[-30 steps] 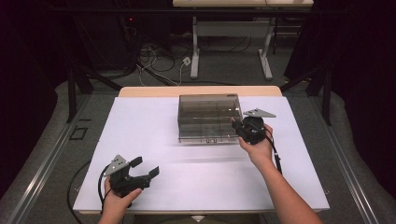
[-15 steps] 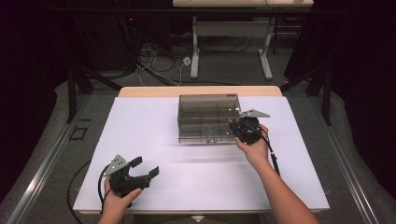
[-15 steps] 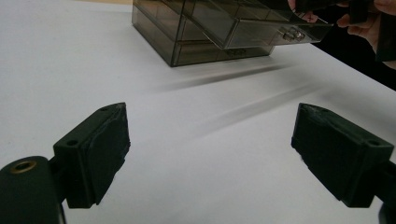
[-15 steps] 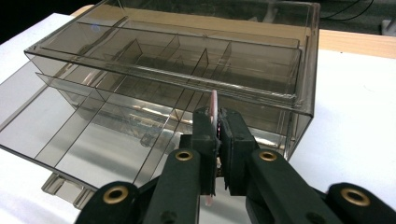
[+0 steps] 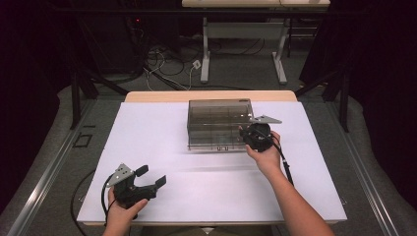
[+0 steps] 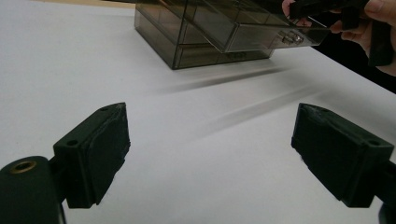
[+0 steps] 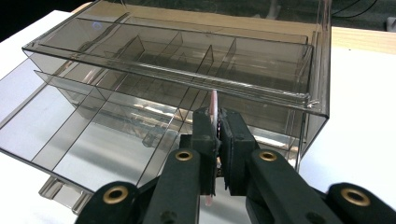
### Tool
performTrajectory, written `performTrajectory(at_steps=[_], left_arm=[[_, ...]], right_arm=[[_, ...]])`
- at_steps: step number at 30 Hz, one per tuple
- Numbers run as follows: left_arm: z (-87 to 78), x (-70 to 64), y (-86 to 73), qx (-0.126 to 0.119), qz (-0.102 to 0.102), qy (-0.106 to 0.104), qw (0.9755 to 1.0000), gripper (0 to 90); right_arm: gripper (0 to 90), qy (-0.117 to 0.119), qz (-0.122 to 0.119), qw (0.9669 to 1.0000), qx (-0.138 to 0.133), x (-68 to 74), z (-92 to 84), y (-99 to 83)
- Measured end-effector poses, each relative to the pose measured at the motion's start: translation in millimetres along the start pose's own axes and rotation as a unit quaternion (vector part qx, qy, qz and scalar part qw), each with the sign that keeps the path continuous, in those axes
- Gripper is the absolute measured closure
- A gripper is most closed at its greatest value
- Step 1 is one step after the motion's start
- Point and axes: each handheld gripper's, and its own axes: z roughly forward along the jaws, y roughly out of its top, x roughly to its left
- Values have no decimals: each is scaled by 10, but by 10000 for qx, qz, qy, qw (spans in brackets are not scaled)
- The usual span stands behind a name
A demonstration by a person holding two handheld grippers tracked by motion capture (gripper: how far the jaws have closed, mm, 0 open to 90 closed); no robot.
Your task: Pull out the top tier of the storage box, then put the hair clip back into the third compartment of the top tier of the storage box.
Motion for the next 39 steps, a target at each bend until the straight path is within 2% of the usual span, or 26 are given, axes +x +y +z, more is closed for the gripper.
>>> performTrajectory(at_steps=[12,20,24,28,31,39], left_arm=[[0,9,-5,27,11,11,10000,113],[-13,10,-10,2,-22,28,10000,113],[-2,9,-12,17,-17,25,10000,113],[9,7,-13,40,-22,21,10000,113],[16,7,-17,58,-18,27,10000,113],[23,12,-26,86,-20,43,10000,113]], right_arm=[[823,-14,10,10000,21,-9,23,2],[726,55,119,9999,-94,-27,-40,28],[668,70,101,9998,-126,-26,-66,32],[613,206,187,9994,-198,-11,-107,47],[581,314,142,9991,-256,1,-123,52],[499,361,-57,9986,-391,49,-184,72]])
